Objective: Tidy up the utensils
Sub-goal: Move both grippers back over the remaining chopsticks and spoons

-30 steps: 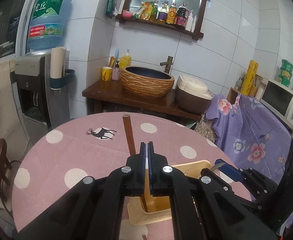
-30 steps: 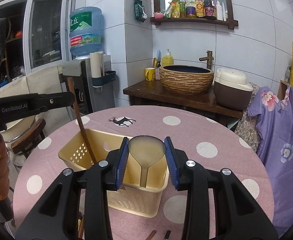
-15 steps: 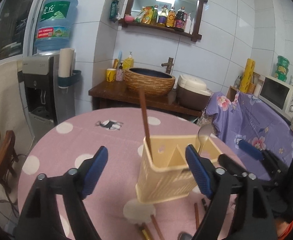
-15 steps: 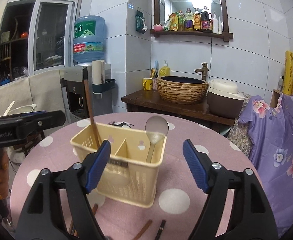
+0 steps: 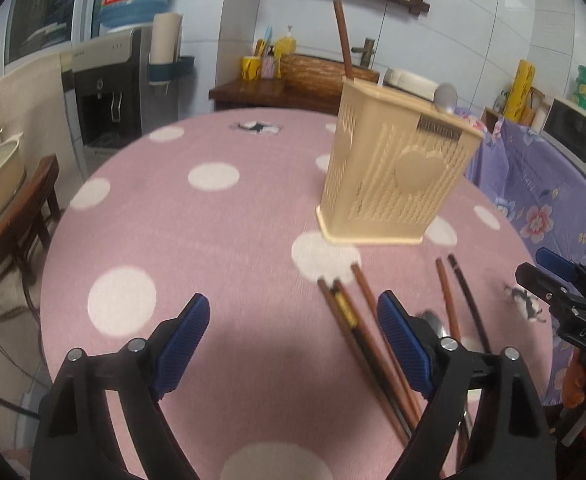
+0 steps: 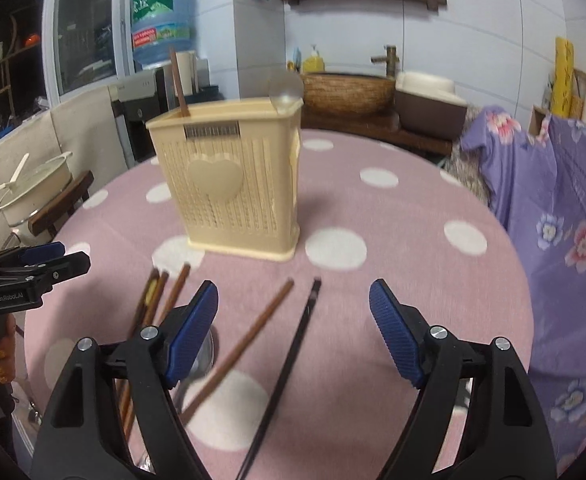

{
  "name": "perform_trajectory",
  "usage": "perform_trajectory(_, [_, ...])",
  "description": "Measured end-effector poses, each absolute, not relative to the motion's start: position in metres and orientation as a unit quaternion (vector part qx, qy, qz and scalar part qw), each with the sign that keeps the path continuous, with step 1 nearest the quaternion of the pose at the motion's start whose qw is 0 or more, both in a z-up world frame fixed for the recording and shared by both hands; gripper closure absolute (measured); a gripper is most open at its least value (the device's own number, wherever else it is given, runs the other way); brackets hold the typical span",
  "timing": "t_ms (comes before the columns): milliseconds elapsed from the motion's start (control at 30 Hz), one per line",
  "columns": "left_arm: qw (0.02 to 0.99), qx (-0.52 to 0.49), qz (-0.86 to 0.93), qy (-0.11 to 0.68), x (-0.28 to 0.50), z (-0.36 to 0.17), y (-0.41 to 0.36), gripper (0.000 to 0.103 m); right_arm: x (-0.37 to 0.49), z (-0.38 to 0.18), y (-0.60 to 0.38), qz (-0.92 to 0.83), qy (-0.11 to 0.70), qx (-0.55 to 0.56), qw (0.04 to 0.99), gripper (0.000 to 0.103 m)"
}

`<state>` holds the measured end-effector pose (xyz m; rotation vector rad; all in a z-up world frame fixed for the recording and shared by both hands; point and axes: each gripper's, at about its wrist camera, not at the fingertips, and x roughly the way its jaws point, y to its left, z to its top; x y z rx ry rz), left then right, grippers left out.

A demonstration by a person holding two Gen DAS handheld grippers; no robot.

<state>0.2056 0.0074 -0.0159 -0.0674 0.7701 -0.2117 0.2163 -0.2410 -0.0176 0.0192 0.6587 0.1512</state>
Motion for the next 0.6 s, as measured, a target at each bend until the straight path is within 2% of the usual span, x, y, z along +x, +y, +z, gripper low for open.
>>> perform_trajectory(67, [0.917, -0.03, -0.103, 0.383, 0.201, -0.024, 0.007, 0.025, 0.21, -0.027, -0.24, 0.08, 0.335, 0.017, 0.939, 0.025])
perform_trajectory(167, [0.912, -0.024, -0.109, 0.394, 0.196, -0.033, 0.002, 0.036, 0.2, -0.042, -0.234, 0.09, 0.347, 0.017, 0.933, 0.027])
perform_trajectory(300, [0.904, -0.011, -0.123, 0.409, 0.19, -0.045, -0.009, 0.046, 0.197, -0.061, -0.229, 0.087, 0.373, 0.014, 0.924, 0.037])
perform_trajectory(367, [0.901, -0.007, -0.131, 0.413, 0.187, -0.049, -0.014, 0.047, 0.196, -0.067, -0.229, 0.079, 0.381, 0.018, 0.921, 0.04])
perform_trajectory(600, [0.896, 0.0, -0.14, 0.421, 0.182, -0.056, -0.025, 0.047, 0.196, -0.071, -0.23, 0.074, 0.389, 0.021, 0.918, 0.04])
